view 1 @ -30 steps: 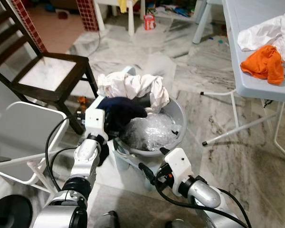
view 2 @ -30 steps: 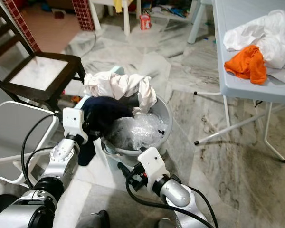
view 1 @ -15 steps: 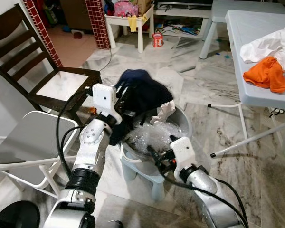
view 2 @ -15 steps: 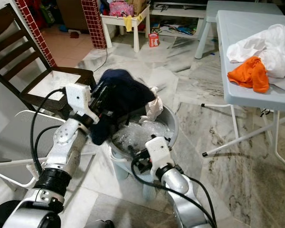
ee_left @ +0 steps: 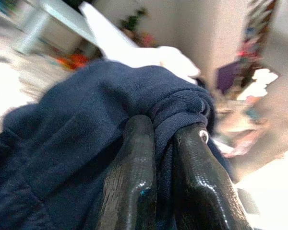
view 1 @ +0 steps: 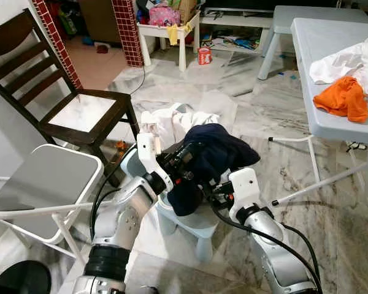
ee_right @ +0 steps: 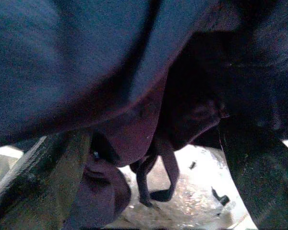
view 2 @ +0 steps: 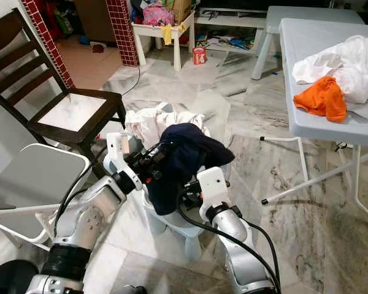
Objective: Hang hanger
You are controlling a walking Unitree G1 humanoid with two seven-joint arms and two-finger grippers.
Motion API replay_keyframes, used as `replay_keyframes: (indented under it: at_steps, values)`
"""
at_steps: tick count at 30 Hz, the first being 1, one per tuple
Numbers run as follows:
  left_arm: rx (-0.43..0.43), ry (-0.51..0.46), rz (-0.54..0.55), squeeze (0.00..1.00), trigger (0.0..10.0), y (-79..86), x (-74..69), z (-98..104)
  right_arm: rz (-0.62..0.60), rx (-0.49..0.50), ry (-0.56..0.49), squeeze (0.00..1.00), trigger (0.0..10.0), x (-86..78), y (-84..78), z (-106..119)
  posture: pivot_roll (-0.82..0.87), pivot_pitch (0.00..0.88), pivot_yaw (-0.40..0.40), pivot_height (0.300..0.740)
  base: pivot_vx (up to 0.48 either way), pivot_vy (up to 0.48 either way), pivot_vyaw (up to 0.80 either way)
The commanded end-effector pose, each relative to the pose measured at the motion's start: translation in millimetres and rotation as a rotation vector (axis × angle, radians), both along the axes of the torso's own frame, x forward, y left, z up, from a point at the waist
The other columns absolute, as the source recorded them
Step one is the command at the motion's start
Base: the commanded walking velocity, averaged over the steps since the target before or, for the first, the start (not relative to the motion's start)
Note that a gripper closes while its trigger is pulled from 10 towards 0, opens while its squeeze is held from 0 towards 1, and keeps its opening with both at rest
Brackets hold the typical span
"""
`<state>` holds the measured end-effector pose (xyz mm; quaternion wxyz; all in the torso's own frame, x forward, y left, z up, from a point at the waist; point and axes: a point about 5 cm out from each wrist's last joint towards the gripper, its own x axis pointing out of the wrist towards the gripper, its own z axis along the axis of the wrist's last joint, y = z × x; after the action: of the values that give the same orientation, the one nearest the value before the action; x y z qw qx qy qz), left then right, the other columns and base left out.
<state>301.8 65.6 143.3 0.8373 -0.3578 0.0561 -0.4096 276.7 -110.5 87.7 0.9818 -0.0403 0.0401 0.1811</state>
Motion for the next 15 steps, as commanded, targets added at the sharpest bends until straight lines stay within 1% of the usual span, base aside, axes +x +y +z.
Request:
replay_keyframes:
  at_steps: [1, 3, 5, 6, 10, 12, 15]
  values:
    - [-0.063, -0.019, -0.053, 0.0, 0.0, -1.1, -4.7, 10.4, -0.007, 0.008, -0.001, 0.0, 10.0, 2.2, -1.4, 0.4, -0.1, 0.052, 0.058, 0.74, 0.0, 0.0, 0.0]
    - [-0.085, -0.01, -0.071, 0.0, 0.0, 0.8, -6.3, 13.3, -0.01, 0.005, -0.003, 0.0, 10.0, 2.8, -2.1, 0.5, -0.1, 0.053, 0.058, 0.74, 0.0, 0.0, 0.0]
    - [-0.123, -0.005, -0.079, 0.0, 0.0, 6.8, -6.0, 19.0, -0.009, 0.01, -0.004, 0.0, 10.0, 3.5, -2.2, 1.0, -0.1, 0.053, 0.057, 0.74, 0.0, 0.0, 0.0]
    - [-0.173, 0.011, -0.085, 0.0, 0.0, 12.6, -5.3, 24.2, -0.004, 0.018, -0.004, 0.0, 10.0, 3.8, -1.4, 1.6, -0.1, 0.055, 0.057, 0.74, 0.0, 0.0, 0.0]
    - [-0.235, 0.036, -0.114, 0.0, 0.0, 21.9, -6.0, 29.0, 0.003, 0.021, -0.006, 0.0, 10.0, 4.3, 0.3, 2.2, -0.1, 0.057, 0.058, 0.74, 0.0, 0.0, 0.0]
    - [-0.299, 0.036, -0.151, 0.0, 0.0, 26.2, -8.5, 35.8, 0.004, 0.012, 0.002, 0.0, 10.0, 4.4, -0.1, -0.3, -0.1, 0.058, 0.059, 0.74, 0.0, 0.0, 0.0]
    - [-0.35, 0.033, -0.163, 0.0, 0.0, 30.0, -8.9, 42.0, 0.002, 0.014, 0.005, 0.0, 10.0, 4.0, -0.9, -1.2, -0.1, 0.059, 0.061, 0.74, 0.0, 0.0, 0.0]
